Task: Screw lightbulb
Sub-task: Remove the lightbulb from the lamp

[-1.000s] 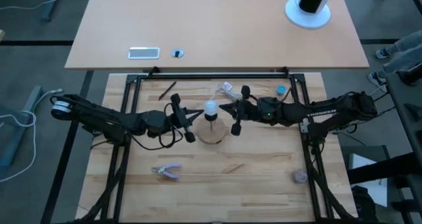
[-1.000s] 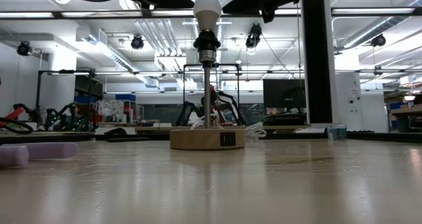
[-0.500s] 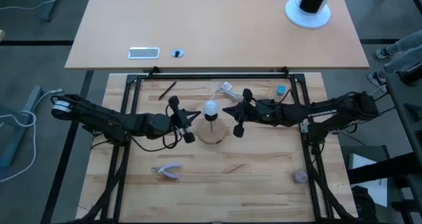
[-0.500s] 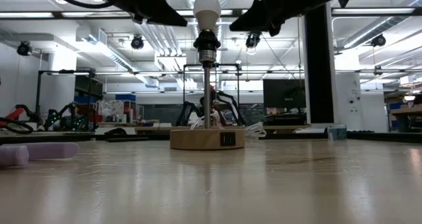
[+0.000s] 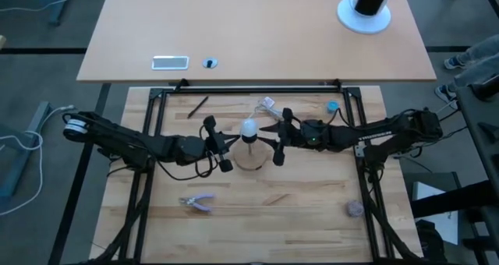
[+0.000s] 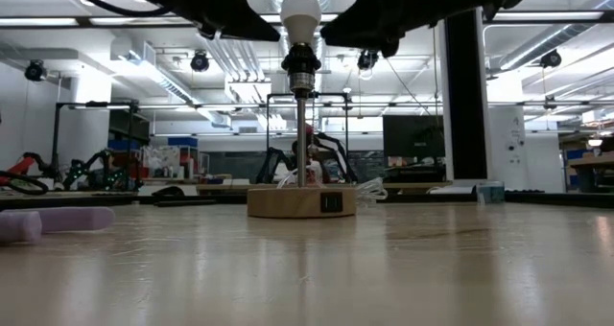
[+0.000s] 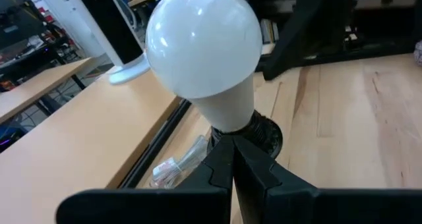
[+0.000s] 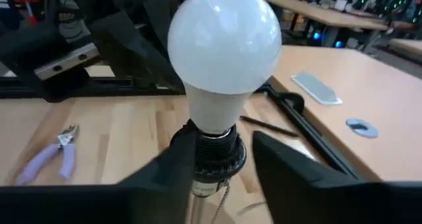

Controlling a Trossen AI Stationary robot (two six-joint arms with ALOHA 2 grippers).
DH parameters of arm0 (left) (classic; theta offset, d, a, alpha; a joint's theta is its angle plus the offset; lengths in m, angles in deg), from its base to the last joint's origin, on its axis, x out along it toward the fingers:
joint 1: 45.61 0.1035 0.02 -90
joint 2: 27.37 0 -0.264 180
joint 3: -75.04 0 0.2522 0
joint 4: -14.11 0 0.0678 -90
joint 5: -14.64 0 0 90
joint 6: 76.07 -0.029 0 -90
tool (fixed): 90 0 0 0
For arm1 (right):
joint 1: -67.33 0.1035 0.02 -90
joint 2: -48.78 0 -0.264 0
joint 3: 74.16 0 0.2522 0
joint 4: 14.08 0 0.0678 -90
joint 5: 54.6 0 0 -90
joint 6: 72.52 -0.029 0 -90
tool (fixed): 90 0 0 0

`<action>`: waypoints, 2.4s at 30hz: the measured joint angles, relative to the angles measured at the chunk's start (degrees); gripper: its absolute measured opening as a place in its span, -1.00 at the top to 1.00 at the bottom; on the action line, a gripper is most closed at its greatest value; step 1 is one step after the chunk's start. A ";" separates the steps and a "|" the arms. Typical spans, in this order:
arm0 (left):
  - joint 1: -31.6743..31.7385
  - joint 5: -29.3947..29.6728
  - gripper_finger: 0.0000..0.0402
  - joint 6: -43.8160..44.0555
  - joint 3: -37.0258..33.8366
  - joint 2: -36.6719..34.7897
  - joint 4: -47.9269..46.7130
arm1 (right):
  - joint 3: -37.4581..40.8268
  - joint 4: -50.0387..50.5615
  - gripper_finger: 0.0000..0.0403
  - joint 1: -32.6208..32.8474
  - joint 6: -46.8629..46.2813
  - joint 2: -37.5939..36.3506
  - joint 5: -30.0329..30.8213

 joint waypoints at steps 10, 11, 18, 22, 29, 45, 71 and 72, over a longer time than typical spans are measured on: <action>0.13 -0.02 1.00 -3.24 -0.01 2.31 4.72 | 0.02 -4.17 -0.37 -0.13 -1.60 0.03 0.26; 0.13 -0.02 1.00 -3.32 -0.01 2.57 4.75 | 0.02 -4.21 -0.40 -0.13 -1.54 0.03 0.26; 0.13 -0.02 1.00 -3.31 -0.01 3.04 5.60 | 0.02 -4.17 -0.40 -0.15 -1.78 0.03 -0.42; 0.13 -0.02 1.00 -3.74 -0.01 3.00 5.80 | 0.02 -6.06 -0.36 -0.13 -2.48 1.42 -0.51; 0.20 -0.02 1.00 -3.90 -0.01 3.02 5.83 | 0.09 -10.24 -0.39 -0.50 -2.80 5.58 -0.57; 0.94 -0.07 1.00 -4.61 -0.01 3.20 5.76 | -2.18 -16.85 -0.31 -1.88 -0.20 11.12 -2.73; 0.94 -0.07 1.00 -4.35 -0.01 3.20 5.37 | -3.32 -16.46 0.18 -2.03 1.32 11.20 -3.00; 0.94 -0.07 1.00 -4.35 -0.01 3.20 5.36 | -3.32 -16.50 0.19 -2.03 1.34 11.20 -2.96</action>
